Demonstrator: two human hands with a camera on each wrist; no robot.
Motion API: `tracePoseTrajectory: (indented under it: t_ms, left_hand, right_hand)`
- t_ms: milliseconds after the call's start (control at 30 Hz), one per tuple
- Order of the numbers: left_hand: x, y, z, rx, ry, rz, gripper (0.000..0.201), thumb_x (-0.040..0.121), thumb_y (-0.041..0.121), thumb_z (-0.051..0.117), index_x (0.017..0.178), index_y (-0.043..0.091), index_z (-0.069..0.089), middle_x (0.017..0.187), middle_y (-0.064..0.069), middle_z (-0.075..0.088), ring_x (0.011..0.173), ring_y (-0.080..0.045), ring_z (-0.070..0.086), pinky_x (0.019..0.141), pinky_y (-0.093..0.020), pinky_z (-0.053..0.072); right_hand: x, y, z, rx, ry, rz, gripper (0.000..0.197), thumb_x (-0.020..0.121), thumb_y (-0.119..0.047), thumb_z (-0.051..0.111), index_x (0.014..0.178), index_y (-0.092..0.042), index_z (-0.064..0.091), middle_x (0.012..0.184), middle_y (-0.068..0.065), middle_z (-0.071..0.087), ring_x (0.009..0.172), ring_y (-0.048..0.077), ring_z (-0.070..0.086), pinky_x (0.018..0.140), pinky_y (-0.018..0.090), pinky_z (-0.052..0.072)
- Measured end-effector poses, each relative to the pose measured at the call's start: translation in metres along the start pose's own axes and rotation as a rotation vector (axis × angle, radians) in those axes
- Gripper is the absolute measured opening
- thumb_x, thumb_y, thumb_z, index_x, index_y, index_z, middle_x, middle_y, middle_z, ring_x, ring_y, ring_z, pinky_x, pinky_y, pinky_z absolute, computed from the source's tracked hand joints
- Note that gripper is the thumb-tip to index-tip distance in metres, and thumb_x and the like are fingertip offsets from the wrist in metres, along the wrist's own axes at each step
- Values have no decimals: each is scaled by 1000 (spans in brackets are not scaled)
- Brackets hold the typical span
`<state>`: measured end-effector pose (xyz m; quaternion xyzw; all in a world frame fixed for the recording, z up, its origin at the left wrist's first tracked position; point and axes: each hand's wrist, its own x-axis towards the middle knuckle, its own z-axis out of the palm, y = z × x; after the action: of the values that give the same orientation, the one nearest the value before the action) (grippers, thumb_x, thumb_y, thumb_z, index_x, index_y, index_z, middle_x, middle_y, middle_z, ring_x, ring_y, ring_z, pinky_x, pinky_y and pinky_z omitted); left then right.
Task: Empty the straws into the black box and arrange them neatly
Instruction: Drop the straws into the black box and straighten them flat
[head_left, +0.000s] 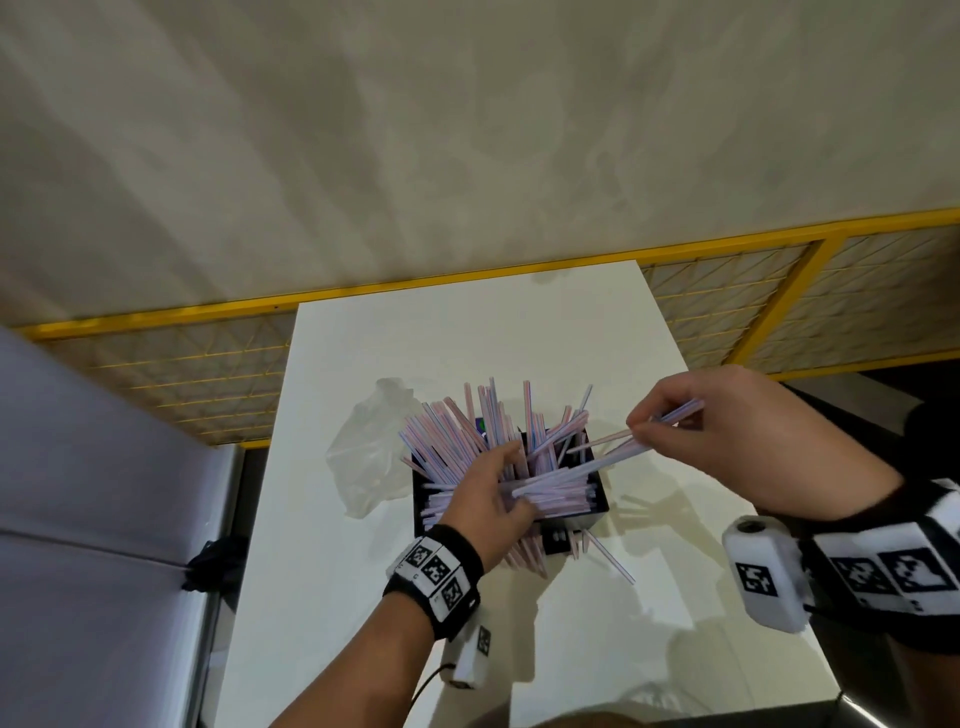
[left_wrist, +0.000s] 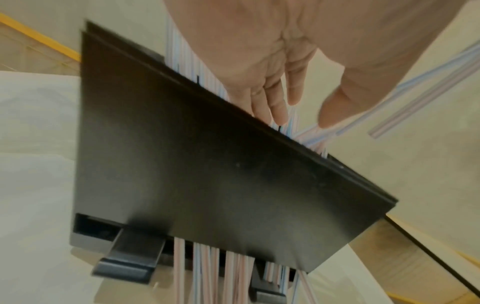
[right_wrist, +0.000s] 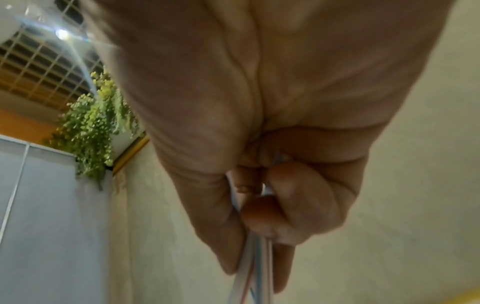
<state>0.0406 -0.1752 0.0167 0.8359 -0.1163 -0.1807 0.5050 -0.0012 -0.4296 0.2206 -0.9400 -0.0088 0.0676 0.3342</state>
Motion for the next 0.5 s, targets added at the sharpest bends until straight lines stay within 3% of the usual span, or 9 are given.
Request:
tracePoseTrajectory:
  t_ms: [67, 167, 267, 367, 500]
  left_hand:
    - [-8, -4, -13, -17, 33, 18, 60, 94, 13, 59, 140, 47, 44, 140, 25, 51, 130, 15, 44, 103, -13, 43]
    - [-17, -6, -33, -197, 165, -44, 51, 97, -5, 49, 133, 29, 58, 134, 12, 63, 125, -5, 59, 107, -34, 50]
    - [-19, -8, -54, -436, 337, -165, 54, 90, -19, 37, 117, 15, 69, 116, -2, 75, 115, -21, 68, 99, -36, 54]
    - [-20, -13, -73, -747, 405, -238, 54, 88, -20, 28, 120, -1, 66, 121, -21, 71, 119, -32, 66, 103, -38, 50]
    - [-19, -13, -84, -905, 362, -288, 63, 78, -19, 23, 125, -2, 62, 125, -22, 68, 119, -31, 64, 98, -37, 51]
  right_hand:
    - [2, 2, 0, 92, -12, -18, 8, 89, -33, 74, 82, -35, 77, 71, -25, 66, 56, 0, 55, 54, 10, 39]
    - [15, 11, 14, 272, -52, -19, 5, 90, -34, 75, 86, -34, 78, 67, -20, 66, 52, 0, 51, 50, 12, 40]
    - [35, 24, 49, 501, -117, 68, 5, 92, -24, 75, 89, -26, 79, 63, -10, 64, 55, 9, 51, 52, 19, 43]
    - [51, 38, 92, 705, -161, 163, 4, 90, -12, 75, 92, -13, 78, 68, 4, 63, 60, 15, 53, 53, 24, 45]
    - [63, 53, 137, 750, -173, 197, 3, 90, -18, 77, 92, -19, 79, 74, 3, 69, 68, 16, 63, 64, 27, 53]
